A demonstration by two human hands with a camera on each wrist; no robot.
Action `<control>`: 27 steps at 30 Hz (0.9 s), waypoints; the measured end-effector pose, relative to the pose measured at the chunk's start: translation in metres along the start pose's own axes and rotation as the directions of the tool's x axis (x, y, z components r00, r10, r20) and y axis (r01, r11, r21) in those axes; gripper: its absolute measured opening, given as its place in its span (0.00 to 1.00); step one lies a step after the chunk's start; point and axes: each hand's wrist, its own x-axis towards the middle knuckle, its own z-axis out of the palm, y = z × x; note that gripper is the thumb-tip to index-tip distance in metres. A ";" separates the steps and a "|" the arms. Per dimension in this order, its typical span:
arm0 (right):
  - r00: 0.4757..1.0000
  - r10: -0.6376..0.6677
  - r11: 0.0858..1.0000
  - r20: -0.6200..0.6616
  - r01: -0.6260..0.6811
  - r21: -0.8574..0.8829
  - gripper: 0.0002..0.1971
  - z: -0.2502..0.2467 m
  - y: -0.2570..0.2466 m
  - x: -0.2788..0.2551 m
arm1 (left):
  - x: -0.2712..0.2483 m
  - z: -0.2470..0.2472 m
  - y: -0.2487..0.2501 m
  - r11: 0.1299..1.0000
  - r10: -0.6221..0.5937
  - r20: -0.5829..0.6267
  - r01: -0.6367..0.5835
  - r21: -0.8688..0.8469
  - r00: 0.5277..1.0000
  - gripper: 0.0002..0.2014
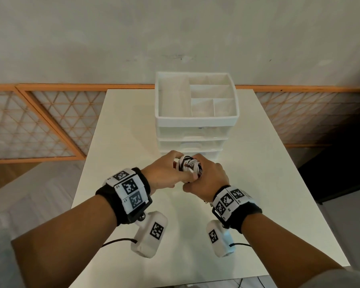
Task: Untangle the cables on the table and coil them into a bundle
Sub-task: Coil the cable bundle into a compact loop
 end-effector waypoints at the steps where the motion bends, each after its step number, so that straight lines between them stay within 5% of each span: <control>1: 0.999 0.029 1.000 -0.013 -0.029 0.005 0.34 -0.002 0.006 0.003 | 0.008 -0.001 -0.002 0.997 -0.032 -0.002 0.032 -0.068 0.999 0.23; 3: 0.996 0.075 0.997 -0.040 -0.074 0.017 0.37 -0.009 0.016 0.010 | 0.026 -0.002 -0.007 0.954 -0.119 -0.020 0.109 -0.281 0.993 0.20; 6: 0.991 0.100 0.994 -0.091 -0.096 0.050 0.38 -0.022 0.027 0.024 | 0.057 0.006 -0.010 0.781 -0.246 0.028 0.215 -0.586 0.969 0.02; 11: 0.981 0.104 0.991 -0.163 -0.088 0.104 0.35 -0.046 0.039 0.039 | 0.100 0.020 -0.004 0.634 -0.337 -0.032 0.202 -0.747 0.941 0.03; 16: 0.980 0.046 0.990 -0.194 -0.020 0.137 0.30 -0.061 0.045 0.036 | 0.110 0.029 -0.002 0.460 -0.291 0.058 0.193 -0.867 0.955 0.10; 18: 0.981 0.028 0.990 -0.193 0.000 0.141 0.30 -0.064 0.046 0.034 | 0.105 0.034 -0.008 0.424 -0.273 0.095 0.209 -0.881 0.957 0.04; 24: 0.979 -0.004 0.987 -0.202 0.036 0.154 0.30 -0.073 0.042 0.031 | 0.060 0.053 -0.044 0.483 -0.264 0.233 0.337 -0.808 0.936 0.05; 27: 0.977 -0.040 0.987 -0.209 0.071 0.145 0.30 -0.079 0.032 0.031 | 0.037 0.044 -0.047 0.731 -0.227 0.268 0.346 -0.589 0.936 0.09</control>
